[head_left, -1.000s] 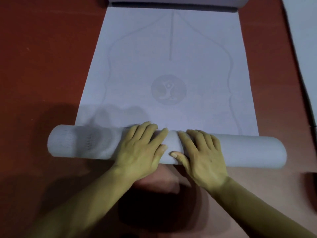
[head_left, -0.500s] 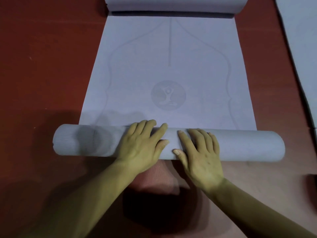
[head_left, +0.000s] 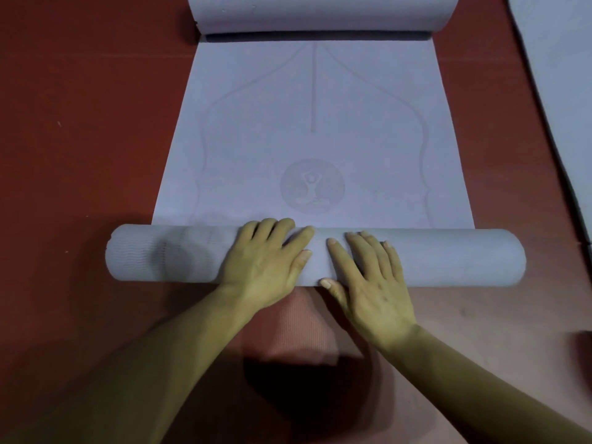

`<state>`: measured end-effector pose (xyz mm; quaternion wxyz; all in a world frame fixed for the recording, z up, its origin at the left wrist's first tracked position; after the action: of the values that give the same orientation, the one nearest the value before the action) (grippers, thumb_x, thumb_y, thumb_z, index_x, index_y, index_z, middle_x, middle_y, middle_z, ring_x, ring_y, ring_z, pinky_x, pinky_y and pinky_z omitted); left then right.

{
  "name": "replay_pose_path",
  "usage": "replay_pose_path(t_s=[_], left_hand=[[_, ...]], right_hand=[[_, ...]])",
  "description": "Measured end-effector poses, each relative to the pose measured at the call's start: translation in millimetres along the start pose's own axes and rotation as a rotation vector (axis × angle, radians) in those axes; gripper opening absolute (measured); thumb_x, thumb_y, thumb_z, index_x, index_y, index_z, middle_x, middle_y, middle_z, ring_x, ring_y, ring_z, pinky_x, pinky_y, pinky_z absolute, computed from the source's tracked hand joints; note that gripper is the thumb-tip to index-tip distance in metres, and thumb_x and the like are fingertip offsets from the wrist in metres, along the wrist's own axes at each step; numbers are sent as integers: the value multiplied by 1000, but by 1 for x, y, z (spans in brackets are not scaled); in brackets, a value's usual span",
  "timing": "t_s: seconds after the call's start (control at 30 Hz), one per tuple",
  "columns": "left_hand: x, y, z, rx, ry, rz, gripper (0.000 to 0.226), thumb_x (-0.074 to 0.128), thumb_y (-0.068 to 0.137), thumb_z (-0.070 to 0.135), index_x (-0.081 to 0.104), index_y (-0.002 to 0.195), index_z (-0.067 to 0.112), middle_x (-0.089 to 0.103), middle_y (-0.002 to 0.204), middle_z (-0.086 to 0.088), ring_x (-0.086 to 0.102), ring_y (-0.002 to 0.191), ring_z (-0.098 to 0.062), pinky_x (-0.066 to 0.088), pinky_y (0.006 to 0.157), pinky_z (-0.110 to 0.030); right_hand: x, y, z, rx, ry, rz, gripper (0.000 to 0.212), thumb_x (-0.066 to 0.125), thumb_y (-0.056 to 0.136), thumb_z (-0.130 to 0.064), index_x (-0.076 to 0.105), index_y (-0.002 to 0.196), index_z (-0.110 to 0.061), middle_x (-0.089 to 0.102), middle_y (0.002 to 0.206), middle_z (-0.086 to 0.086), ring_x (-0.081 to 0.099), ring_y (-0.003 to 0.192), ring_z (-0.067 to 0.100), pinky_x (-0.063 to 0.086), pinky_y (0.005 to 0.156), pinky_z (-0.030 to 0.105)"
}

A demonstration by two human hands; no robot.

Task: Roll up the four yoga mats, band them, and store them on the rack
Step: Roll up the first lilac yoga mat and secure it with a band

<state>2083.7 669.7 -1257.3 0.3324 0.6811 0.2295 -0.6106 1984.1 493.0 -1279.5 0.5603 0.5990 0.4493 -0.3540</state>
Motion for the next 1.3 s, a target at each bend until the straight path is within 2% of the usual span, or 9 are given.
replay_pose_path(t_s=[0.13,0.27,0.4,0.53,0.67,0.83,1.03,1.2,1.3], left_hand=[[-5,0,-5,-77,-96,118,45,46,101,44,62,134,19,60,131,-12,58,114,-32,45,96,-50],[5,-14,0,-103,-52,82,48,43,99,51,60,135,23,58,136,-10,55,125,-34,33,107,-63],[11,0,-8,-79,45,51,51,29,105,53,58,135,24,59,133,-8,57,118,-33,38,103,-61],[9,19,-17,-94,9,26,50,32,102,49,62,133,24,63,126,-5,62,109,-29,42,100,-59],[7,26,-18,-136,-9,53,53,33,102,52,59,138,24,61,133,-4,59,119,-26,36,107,-61],[14,7,-9,-149,-24,154,51,47,99,52,59,139,24,56,138,-13,51,132,-33,30,112,-61],[15,29,-19,-170,49,61,50,40,98,53,61,135,27,59,134,-9,56,123,-31,34,108,-60],[8,51,-30,-228,-106,120,50,43,97,51,62,131,20,60,128,-11,61,112,-31,38,106,-54],[9,52,-29,-221,-83,117,53,43,97,54,59,136,22,57,133,-13,55,120,-33,35,106,-52]], right_hand=[[5,13,6,2,-21,0,59,44,103,-53,53,148,-16,53,146,17,43,140,36,18,123,47],[5,23,10,-10,-2,-19,59,42,104,-52,52,148,-14,54,144,17,45,139,37,24,120,49],[3,32,10,28,6,-58,59,38,104,-53,51,149,-16,51,146,17,43,140,38,20,120,51],[2,37,9,-3,-50,-69,60,42,101,-60,49,151,-27,49,147,14,42,139,38,25,116,60],[4,47,14,1,-57,-51,60,42,100,-61,53,149,-27,55,144,15,49,135,39,31,114,58],[5,59,18,-30,-73,-36,61,40,102,-59,54,148,-23,57,142,15,51,133,40,33,112,57],[8,56,17,5,-46,-36,64,48,97,-67,55,145,-26,49,149,12,43,139,37,23,116,55],[9,74,30,-37,-68,-21,67,49,94,-68,58,145,-25,58,143,13,51,134,38,31,113,54],[11,84,32,-48,-79,-34,67,47,96,-67,57,146,-24,59,142,13,53,132,39,33,112,54]])
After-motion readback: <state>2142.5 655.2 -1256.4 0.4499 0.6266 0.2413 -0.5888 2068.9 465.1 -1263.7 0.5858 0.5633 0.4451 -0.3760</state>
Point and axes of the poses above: each hand's wrist, its own y-axis towards the middle knuckle, its own x-axis out of the palm, z = x × y, the point moved 2 cm from there along y, towards the middle knuckle
